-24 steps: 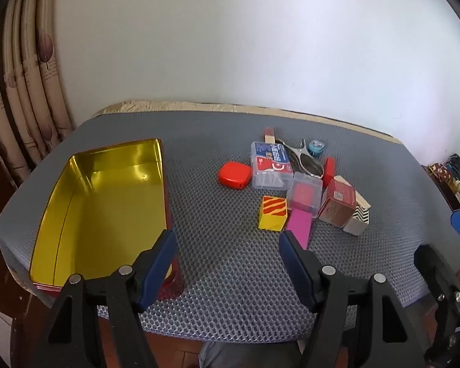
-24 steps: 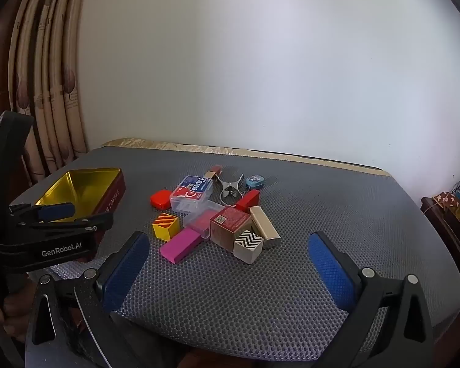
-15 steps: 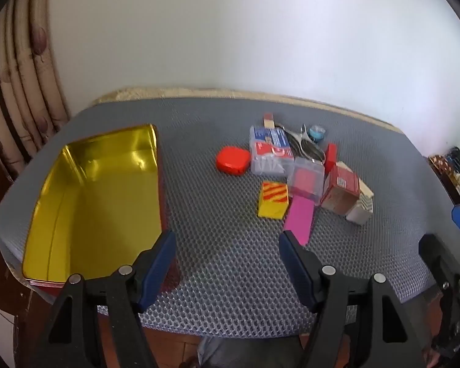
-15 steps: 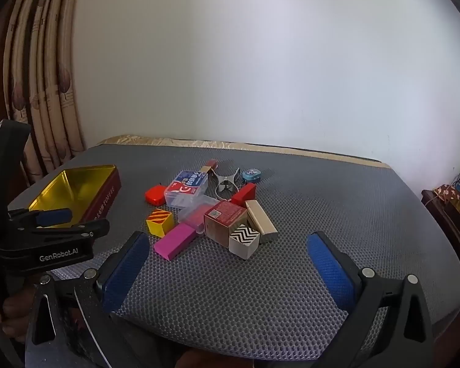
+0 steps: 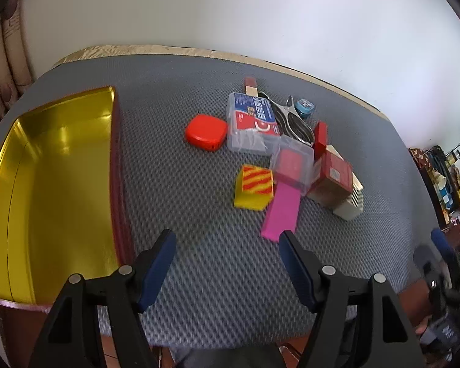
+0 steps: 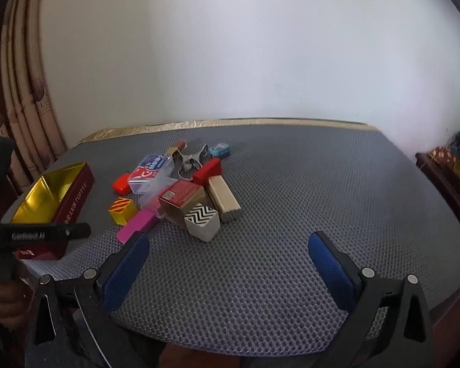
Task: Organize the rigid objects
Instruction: 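Reach the left gripper to the yellow-red striped cube and grasp it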
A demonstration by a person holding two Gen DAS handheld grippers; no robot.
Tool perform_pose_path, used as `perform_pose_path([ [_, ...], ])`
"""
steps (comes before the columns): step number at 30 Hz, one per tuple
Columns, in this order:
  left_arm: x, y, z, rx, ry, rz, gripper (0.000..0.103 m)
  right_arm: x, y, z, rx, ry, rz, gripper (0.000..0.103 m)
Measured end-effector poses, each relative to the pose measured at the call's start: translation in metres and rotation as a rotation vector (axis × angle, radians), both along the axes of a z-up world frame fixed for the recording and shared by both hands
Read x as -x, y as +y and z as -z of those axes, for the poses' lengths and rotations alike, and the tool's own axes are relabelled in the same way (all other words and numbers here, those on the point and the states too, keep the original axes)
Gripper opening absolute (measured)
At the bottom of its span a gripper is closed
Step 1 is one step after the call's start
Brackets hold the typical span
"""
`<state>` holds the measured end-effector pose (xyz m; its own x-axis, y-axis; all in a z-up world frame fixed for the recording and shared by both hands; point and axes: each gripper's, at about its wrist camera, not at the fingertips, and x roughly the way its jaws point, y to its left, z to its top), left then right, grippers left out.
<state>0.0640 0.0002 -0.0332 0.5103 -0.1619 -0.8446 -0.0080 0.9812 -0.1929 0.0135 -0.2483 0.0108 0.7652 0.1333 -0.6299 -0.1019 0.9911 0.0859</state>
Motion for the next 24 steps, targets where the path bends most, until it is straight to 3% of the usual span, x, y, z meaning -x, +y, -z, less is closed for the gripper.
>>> perform_pose_path([
  [11, -0.04, -0.017, 0.004, -0.068, -0.011, 0.147, 0.071, -0.008, -0.005, 0.008, -0.023, 0.049, -0.002, 0.103],
  [20, -0.052, -0.021, 0.023, -0.094, 0.002, 0.148, 0.071, -0.016, -0.006, 0.019, -0.028, 0.085, -0.014, 0.103],
  [23, -0.058, -0.018, 0.029, -0.067, 0.022, 0.152, 0.051, -0.019, -0.007, 0.023, -0.033, 0.103, -0.012, 0.103],
  [24, -0.059, -0.018, 0.032, -0.054, 0.039, 0.161, 0.035, -0.019, -0.008, 0.024, -0.036, 0.107, -0.012, 0.103],
])
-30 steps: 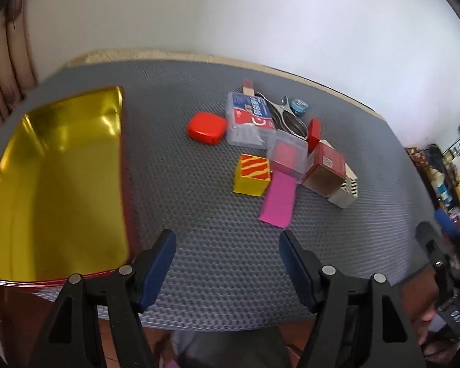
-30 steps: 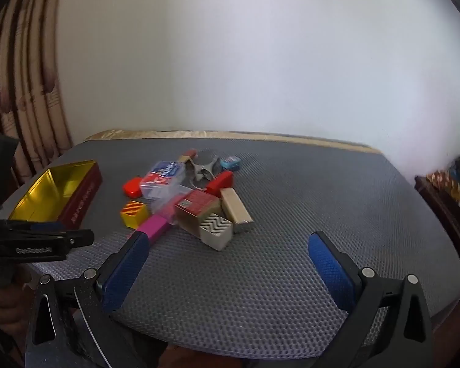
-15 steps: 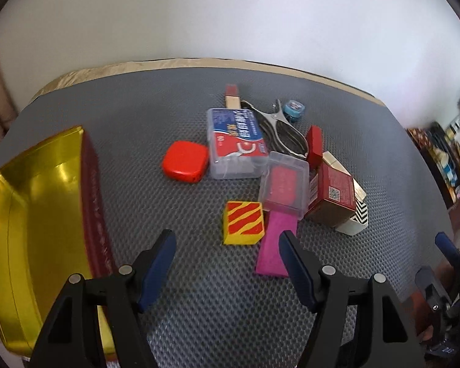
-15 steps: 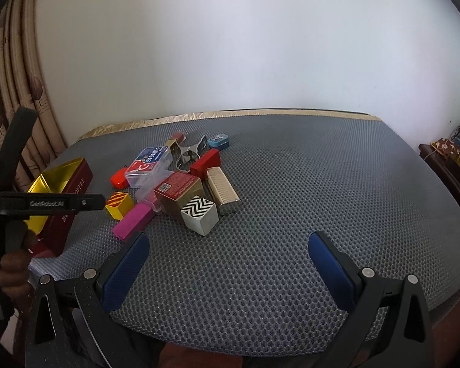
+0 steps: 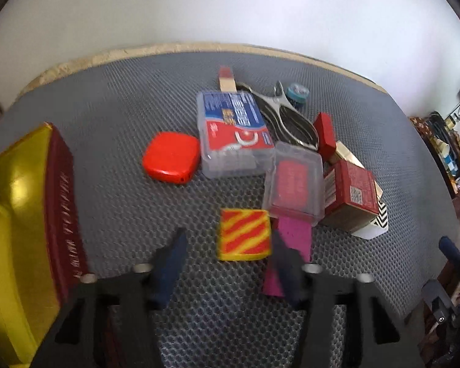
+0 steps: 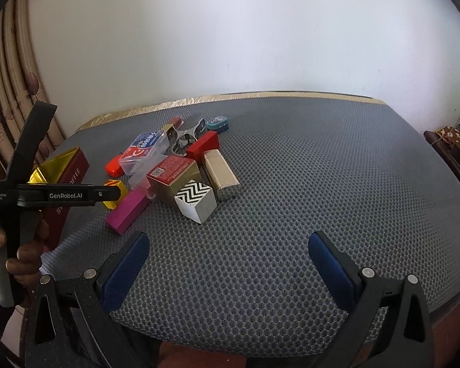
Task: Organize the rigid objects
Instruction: 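Reach the left gripper to the yellow-red striped cube and grasp it, then drop the striped cube into the tin with left gripper while right grasps pink block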
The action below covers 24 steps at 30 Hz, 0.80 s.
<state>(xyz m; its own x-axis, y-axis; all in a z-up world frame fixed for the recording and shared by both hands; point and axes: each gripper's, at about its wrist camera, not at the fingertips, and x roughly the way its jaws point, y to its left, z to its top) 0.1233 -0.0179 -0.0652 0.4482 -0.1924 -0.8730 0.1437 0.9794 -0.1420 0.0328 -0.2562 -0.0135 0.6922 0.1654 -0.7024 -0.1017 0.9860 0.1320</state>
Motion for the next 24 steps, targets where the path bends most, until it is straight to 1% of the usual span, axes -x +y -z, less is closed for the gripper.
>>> perform_pose_path([
  [1, -0.001, 0.0, 0.003, 0.005, 0.016, 0.006, 0.03, 0.0, -0.001, 0.001, -0.003, 0.003, 0.001, 0.103],
  [4, 0.002, -0.003, 0.006, -0.018, -0.004, 0.016, 0.03, -0.002, -0.001, 0.003, -0.005, 0.011, 0.002, 0.103],
  [6, 0.003, -0.003, 0.006, -0.02, -0.013, 0.016, 0.03, -0.001, 0.0, 0.004, -0.004, 0.014, 0.0, 0.103],
  [10, 0.012, 0.0, -0.002, -0.022, -0.036, -0.012, 0.03, -0.001, 0.003, 0.004, -0.014, 0.028, -0.02, 0.103],
  [17, 0.047, 0.02, -0.033, 0.01, -0.065, -0.073, 0.03, -0.003, 0.028, -0.002, -0.043, 0.057, -0.11, 0.103],
  [21, 0.068, 0.032, -0.051, 0.03, -0.096, -0.083, 0.03, -0.009, 0.056, -0.003, -0.054, 0.099, -0.167, 0.103],
  [24, 0.08, 0.043, -0.062, 0.051, -0.107, -0.104, 0.03, -0.018, 0.077, 0.001, -0.079, 0.162, -0.193, 0.103],
])
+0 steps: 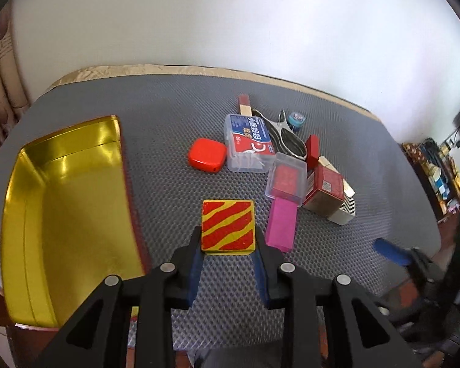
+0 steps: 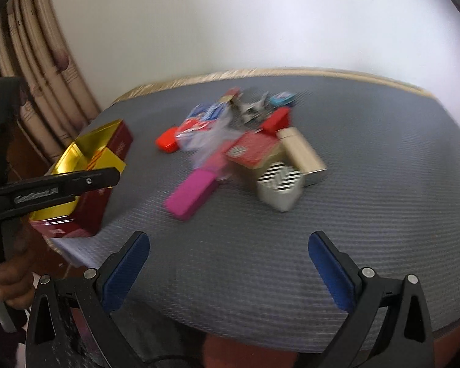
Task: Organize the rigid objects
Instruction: 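Drop the striped cube into the tin with left gripper while right grasps pink block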
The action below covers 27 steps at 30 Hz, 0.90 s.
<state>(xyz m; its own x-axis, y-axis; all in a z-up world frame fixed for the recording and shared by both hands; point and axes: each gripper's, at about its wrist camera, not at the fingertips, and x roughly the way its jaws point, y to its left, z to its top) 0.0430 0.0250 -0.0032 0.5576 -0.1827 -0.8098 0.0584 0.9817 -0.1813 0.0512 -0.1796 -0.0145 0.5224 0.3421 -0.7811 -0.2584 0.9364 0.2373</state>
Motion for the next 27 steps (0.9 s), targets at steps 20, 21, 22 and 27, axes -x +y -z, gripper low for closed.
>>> perform_pose_path([
  [20, 0.022, 0.046, -0.035, 0.034, -0.08, -0.101, 0.03, -0.075, 0.06, 0.034, 0.098, 0.261, 0.13, 0.076],
  [21, 0.021, 0.047, -0.035, 0.034, -0.078, -0.104, 0.03, -0.076, 0.064, 0.035, 0.129, 0.253, 0.119, 0.072],
  [22, 0.021, 0.05, -0.035, 0.037, -0.076, -0.109, 0.03, -0.076, 0.067, 0.036, 0.159, 0.242, 0.112, 0.07],
  [27, 0.02, 0.071, -0.04, 0.059, -0.074, -0.155, 0.03, -0.078, 0.067, 0.034, 0.162, 0.246, 0.071, 0.028],
])
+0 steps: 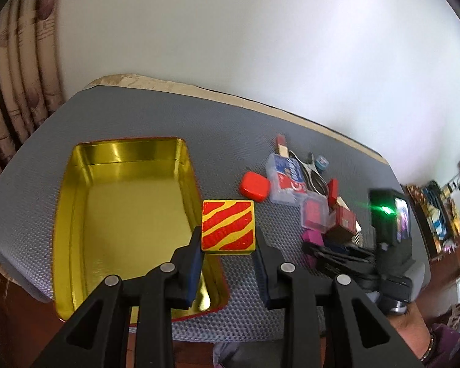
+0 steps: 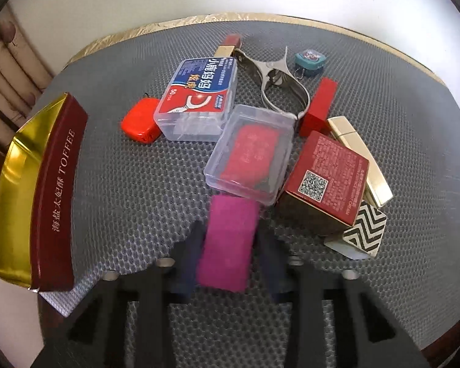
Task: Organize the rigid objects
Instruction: 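Drop the striped cube into the tin with left gripper while right grasps pink block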
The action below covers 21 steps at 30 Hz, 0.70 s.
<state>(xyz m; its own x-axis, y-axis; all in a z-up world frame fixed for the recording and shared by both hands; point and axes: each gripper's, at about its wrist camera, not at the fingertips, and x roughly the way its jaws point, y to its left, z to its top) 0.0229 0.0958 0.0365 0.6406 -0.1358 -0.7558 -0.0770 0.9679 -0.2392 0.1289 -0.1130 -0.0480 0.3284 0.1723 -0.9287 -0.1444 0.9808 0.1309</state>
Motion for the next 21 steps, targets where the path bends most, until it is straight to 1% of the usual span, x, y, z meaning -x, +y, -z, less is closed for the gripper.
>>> perform_pose_path([
  [6, -0.001, 0.031, -0.002, -0.003, 0.008, -0.083, 0.03, 0.019, -0.025, -0.006, -0.145, 0.017, -0.01, 0.028],
  [9, -0.003, 0.05, 0.0, -0.026, 0.015, -0.124, 0.03, 0.037, -0.031, -0.015, -0.204, 0.007, -0.035, 0.028],
  [11, -0.008, 0.064, 0.004, -0.046, 0.03, -0.158, 0.03, 0.046, -0.032, -0.018, -0.229, 0.005, -0.051, 0.028],
  [13, -0.015, 0.077, 0.009, -0.046, 0.053, -0.179, 0.03, 0.055, -0.031, -0.022, -0.248, 0.003, -0.064, 0.028],
  [15, -0.025, 0.087, 0.017, -0.059, 0.082, -0.185, 0.03, 0.057, -0.031, -0.023, -0.268, 0.001, -0.075, 0.028],
  [18, -0.044, 0.096, 0.03, -0.114, 0.118, -0.174, 0.03, 0.054, -0.028, -0.026, -0.284, 0.003, -0.089, 0.028],
  [21, -0.057, 0.102, 0.037, -0.16, 0.13, -0.173, 0.03, 0.049, -0.023, -0.027, -0.293, 0.003, -0.095, 0.028],
])
